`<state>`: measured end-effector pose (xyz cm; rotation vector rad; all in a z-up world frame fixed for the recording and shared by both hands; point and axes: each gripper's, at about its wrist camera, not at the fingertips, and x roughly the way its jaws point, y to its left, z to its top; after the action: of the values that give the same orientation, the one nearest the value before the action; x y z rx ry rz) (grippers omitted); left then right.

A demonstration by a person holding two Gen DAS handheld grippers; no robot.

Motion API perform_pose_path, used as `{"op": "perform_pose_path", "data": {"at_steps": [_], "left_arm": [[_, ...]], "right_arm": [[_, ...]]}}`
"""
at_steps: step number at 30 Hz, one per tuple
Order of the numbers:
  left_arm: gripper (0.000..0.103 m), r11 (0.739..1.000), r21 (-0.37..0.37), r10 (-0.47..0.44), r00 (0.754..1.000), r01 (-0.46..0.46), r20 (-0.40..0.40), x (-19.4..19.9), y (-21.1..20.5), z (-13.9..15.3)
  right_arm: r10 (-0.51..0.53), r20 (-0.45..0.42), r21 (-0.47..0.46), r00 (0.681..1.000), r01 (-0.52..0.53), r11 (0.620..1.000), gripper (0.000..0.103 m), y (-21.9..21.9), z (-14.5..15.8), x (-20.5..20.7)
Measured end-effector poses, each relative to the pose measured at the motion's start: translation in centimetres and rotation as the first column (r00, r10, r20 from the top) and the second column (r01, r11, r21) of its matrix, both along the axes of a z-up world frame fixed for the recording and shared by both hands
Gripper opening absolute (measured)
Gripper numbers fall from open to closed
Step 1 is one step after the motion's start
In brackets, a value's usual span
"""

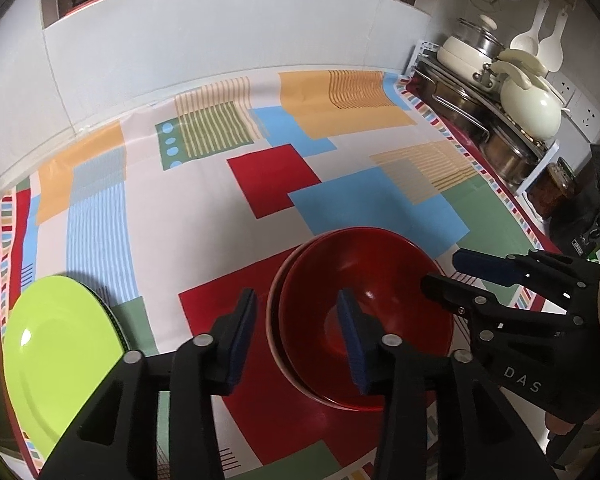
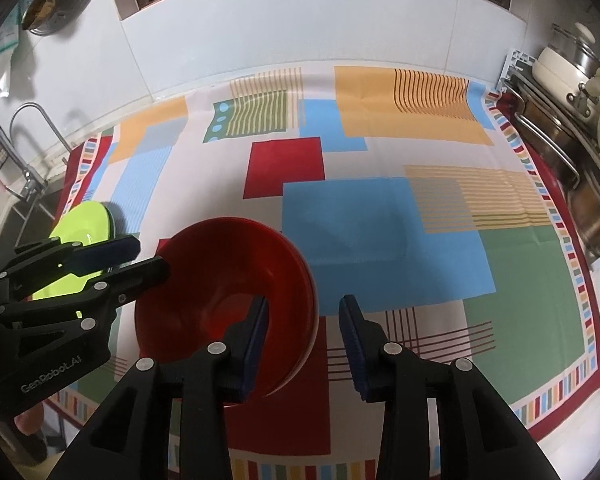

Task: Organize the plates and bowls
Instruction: 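Grip the rims of the nested bowl stack with both grippers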

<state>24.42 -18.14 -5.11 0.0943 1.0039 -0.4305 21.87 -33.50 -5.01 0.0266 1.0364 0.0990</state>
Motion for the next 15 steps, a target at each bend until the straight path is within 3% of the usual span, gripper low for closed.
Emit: {"op": "perform_pose_path", "data": {"at_steps": [3, 7, 15], "left_arm": [[0.051, 1.0, 0.018, 0.019, 1.0, -0.019, 0.003, 0.1, 0.3, -0.4], [0.053, 0.999, 0.028, 0.037, 0.999, -0.036, -0.015, 0.3, 0.6, -1.2], [0.054, 0.997, 0.05, 0.055, 0.996, -0.051, -0.071, 0.5, 0.4, -3.5]], "right_arm": [[-0.007, 0.002, -0.003, 1.0, 0.007, 1.0, 0.038, 0.0, -0.1, 0.1], [-0.032, -0.004, -0.002, 0.999, 0.032, 0.999, 0.044, -0.3, -0.8, 0.3], [-0.086, -0.034, 0.034, 0.996, 0.087, 0.996, 0.044, -1.2, -2.7, 0.5]]}}
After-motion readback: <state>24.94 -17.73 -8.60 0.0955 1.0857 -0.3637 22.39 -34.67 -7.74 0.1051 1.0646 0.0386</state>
